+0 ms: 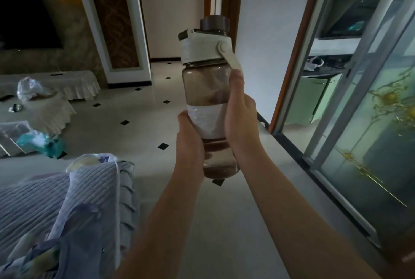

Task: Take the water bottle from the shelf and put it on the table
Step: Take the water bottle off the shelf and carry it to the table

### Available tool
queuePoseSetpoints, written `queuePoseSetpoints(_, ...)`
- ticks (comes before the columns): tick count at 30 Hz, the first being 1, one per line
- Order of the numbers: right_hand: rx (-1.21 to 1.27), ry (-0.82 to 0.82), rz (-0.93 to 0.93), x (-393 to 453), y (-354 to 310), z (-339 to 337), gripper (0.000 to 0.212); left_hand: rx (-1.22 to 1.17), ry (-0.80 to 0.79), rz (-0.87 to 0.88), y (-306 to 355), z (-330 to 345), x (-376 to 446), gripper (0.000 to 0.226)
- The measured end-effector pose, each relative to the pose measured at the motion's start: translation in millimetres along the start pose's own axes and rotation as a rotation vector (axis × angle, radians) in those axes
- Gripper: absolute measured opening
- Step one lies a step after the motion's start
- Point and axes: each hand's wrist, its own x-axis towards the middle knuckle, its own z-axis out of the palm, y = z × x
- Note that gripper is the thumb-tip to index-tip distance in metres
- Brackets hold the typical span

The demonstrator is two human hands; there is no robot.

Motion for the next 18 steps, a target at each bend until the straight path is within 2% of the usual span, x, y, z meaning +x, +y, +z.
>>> queuePoseSetpoints(6,0.054,0.001,0.051,53,28,45,0.065,0.055,0.005,-0.038,6,-11,73,0.052)
queuePoseSetpoints(12,0.062,-0.047,0.046,110,59,79,0.049,0.079,0.05,-0.084,9,-14,139,0.055)
queuePoseSetpoints(18,0.096,-0.121,0.071,175,97,102,0.049,0.113,0.128,-0.105,2,-5,204,0.059)
